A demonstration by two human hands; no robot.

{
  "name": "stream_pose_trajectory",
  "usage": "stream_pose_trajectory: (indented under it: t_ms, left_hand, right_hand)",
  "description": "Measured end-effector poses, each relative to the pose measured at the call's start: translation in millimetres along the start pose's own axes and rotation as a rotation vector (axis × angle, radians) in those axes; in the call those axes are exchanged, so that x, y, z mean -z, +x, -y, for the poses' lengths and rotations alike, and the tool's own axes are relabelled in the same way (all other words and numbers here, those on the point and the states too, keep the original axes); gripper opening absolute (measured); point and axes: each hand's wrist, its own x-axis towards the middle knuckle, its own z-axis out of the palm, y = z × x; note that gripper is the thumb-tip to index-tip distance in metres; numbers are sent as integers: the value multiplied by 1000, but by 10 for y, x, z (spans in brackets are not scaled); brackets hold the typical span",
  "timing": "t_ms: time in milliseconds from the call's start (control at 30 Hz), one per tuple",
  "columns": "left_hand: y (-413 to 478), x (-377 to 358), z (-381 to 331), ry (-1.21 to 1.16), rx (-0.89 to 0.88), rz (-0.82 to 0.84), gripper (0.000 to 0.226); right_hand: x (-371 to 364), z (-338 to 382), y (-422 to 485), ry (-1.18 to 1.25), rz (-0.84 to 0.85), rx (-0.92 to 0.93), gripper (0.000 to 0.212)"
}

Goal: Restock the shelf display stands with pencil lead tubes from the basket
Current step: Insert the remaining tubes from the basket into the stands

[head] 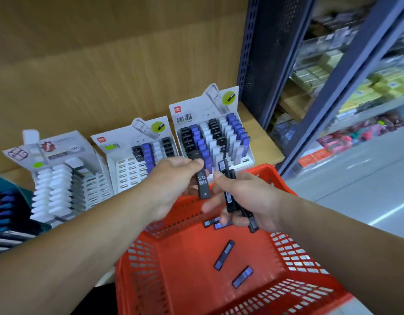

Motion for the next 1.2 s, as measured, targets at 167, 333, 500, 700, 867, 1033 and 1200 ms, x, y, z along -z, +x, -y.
stream_pose_trajectory:
  t_ms: [167,333,500,700,867,1033,1200]
  left_hand:
    - [68,-76,-201,179,-102,0,21]
    - [352,-225,-504,570,-207,69,30]
    - [665,-212,-642,957,-415,-19,33]
    - [914,-306,-570,955,-488,-20,16]
    - [934,-384,-404,958,-555,-37,19]
    - [953,-440,-323,857,-625,-87,14]
    - [998,-462,-305,989,-724,-13,17]
  right_hand:
    - [428,-30,-12,-108,-202,-3,47]
    - [797,278,162,52,-131,-43,32]
    - [1030,372,410,181,-33,8,26]
    - [1087,171,573,307,68,43,27]
    - [1124,112,642,331,69,63,25]
    - [1147,58,643,367,75,74,24]
    - [1128,54,640,377,86,71,25]
